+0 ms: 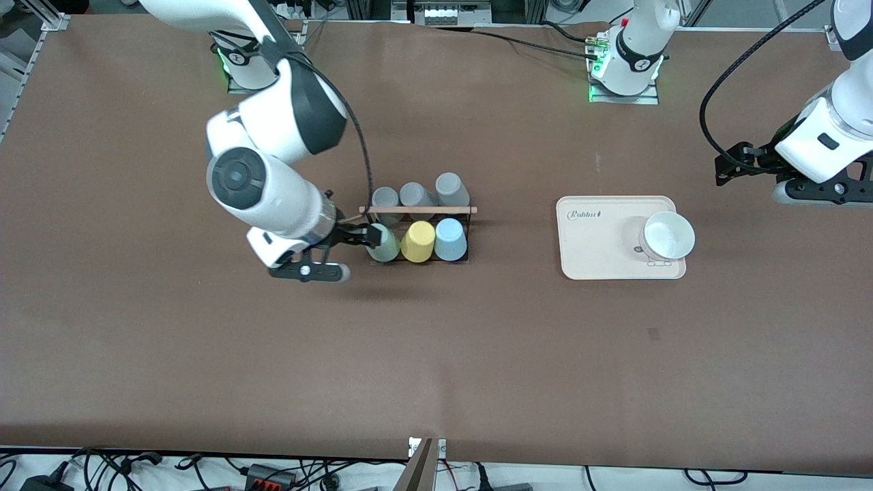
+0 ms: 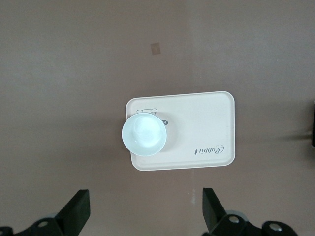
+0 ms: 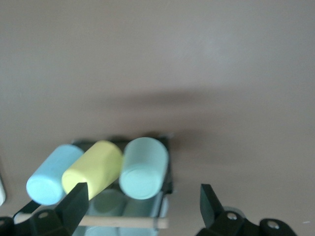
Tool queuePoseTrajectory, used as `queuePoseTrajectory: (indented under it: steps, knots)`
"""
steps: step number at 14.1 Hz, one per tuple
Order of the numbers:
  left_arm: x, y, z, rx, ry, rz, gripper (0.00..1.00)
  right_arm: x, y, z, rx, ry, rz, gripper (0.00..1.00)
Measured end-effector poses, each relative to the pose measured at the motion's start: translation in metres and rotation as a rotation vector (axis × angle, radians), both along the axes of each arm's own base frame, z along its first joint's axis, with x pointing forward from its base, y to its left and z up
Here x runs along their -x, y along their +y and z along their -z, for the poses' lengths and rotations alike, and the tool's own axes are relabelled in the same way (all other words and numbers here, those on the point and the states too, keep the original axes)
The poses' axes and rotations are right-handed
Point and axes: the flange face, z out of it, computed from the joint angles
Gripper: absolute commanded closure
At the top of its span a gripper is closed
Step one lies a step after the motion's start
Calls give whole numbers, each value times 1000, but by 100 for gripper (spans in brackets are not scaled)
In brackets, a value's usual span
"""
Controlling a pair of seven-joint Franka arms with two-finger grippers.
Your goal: Hang scattered cups on rack with three cups
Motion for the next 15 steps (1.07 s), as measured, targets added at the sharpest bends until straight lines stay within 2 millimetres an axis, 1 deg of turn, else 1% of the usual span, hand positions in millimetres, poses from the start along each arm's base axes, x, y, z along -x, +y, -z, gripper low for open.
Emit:
queuePoseTrajectory:
  steps: [2, 3, 4, 6, 9, 11, 12, 14, 15]
  knots:
    - [0, 0, 0, 0, 0, 0, 0, -7, -34, -35, 35, -62, 4, 0]
    - [0, 0, 0, 0, -1, 0, 0, -9, -52, -49, 44, -68, -1, 0]
    - [0, 0, 0, 0, -1, 0, 0, -9, -72, -59, 54, -57, -1, 0]
    - [0, 0, 0, 0, -1, 0, 0, -15, -117, -70, 66, -37, -4, 0]
    - [0, 0, 0, 0, -1, 0, 0, -27, -190, -88, 70, -54, 0, 0]
    - [0, 0, 0, 0, 2, 0, 0, -33, -240, -93, 75, -62, 3, 0]
    - [0, 0, 0, 0, 3, 0, 0, -35, -269, -99, 75, -76, -7, 0]
    - [1, 0, 0, 0, 5, 0, 0, -31, -325, -117, 76, -108, -27, 0]
    - [1, 0, 0, 0, 5, 0, 0, -27, -345, -127, 77, -120, -24, 0]
